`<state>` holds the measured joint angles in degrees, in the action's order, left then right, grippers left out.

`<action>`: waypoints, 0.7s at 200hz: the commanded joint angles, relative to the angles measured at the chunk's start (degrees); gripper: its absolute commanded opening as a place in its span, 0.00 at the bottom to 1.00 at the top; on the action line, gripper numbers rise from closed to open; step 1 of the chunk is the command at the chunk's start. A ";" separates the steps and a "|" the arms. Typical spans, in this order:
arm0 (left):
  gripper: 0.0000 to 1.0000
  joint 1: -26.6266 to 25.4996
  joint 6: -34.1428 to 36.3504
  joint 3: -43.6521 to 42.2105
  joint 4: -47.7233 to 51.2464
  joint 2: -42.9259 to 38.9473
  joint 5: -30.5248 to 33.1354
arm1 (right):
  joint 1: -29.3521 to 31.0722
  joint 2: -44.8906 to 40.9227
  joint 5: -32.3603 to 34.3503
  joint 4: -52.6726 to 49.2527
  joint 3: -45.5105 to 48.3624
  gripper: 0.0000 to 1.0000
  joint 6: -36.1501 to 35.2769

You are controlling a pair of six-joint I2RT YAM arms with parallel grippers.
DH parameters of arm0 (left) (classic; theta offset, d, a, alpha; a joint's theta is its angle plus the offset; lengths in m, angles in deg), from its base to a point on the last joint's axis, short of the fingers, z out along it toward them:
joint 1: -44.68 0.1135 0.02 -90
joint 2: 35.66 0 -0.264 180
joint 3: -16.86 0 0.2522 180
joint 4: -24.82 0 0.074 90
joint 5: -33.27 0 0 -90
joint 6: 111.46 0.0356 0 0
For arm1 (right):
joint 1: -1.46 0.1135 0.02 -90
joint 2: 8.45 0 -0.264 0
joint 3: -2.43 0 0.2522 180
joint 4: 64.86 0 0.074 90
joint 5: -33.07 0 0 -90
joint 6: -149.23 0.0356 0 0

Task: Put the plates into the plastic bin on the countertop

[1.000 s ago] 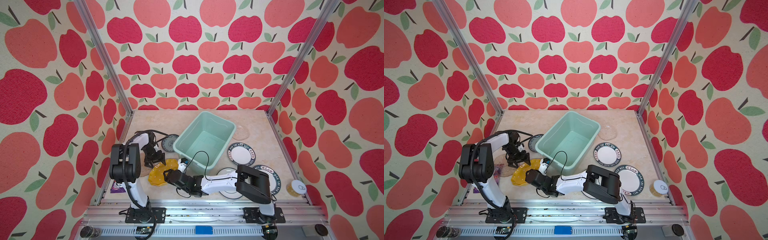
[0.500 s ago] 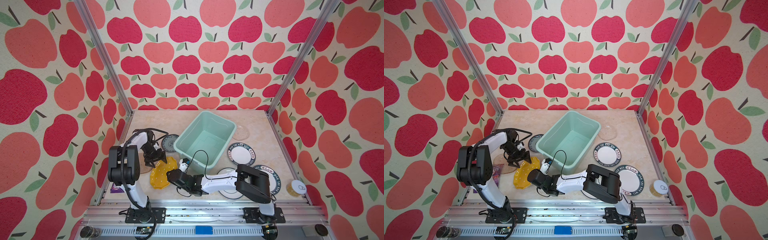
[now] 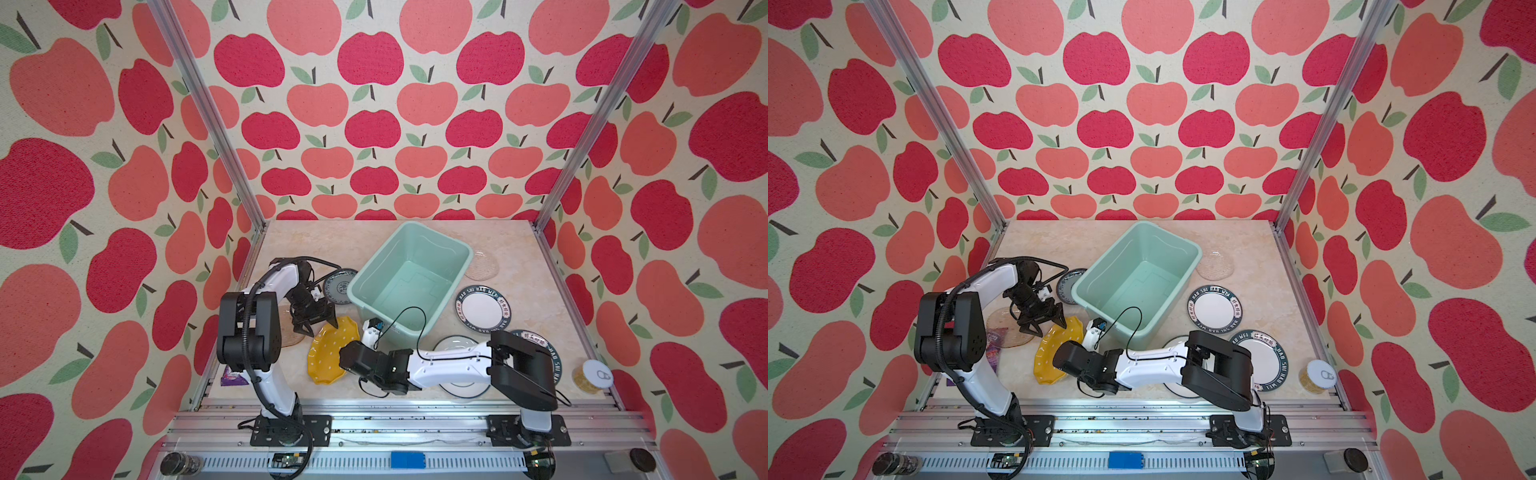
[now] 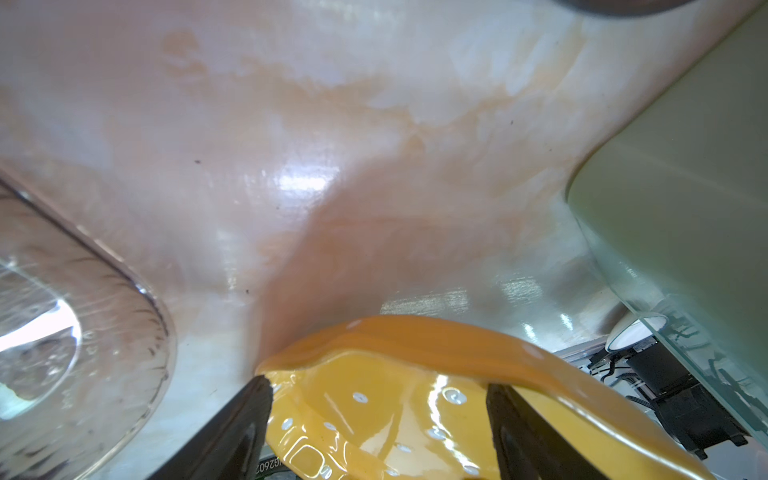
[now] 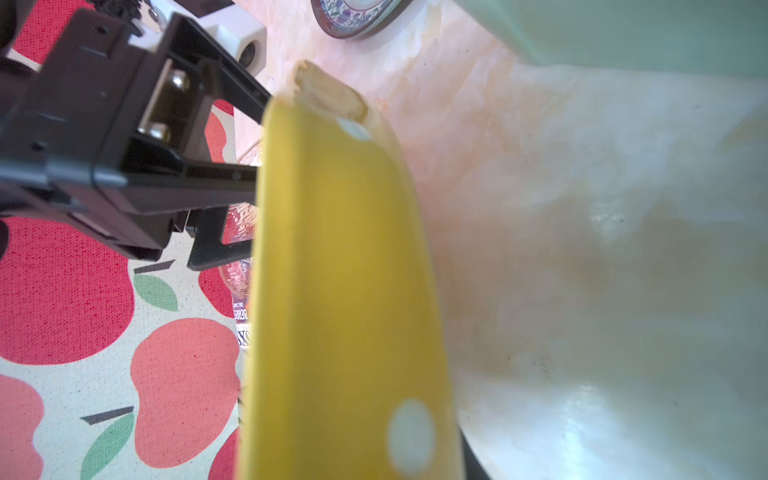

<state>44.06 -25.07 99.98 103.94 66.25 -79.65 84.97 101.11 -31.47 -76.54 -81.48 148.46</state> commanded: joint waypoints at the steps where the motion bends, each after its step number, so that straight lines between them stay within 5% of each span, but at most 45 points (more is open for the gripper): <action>1: 0.84 -0.06 -1.37 2.47 0.42 -3.15 0.84 | 1.06 -5.51 2.89 0.61 -5.19 0.04 -0.22; 94: 0.88 1.75 -7.71 7.00 -0.81 -16.18 3.31 | 2.54 -10.07 -1.83 -12.18 -13.14 0.01 0.02; 140: 0.94 4.58 -16.68 9.93 -3.41 -27.88 10.91 | 2.59 -11.40 -2.09 -13.42 -17.61 0.00 -7.42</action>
<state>47.19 -35.30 107.94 101.69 44.17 -74.75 87.72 94.12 -35.08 -92.97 -93.99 146.30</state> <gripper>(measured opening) 0.922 0.244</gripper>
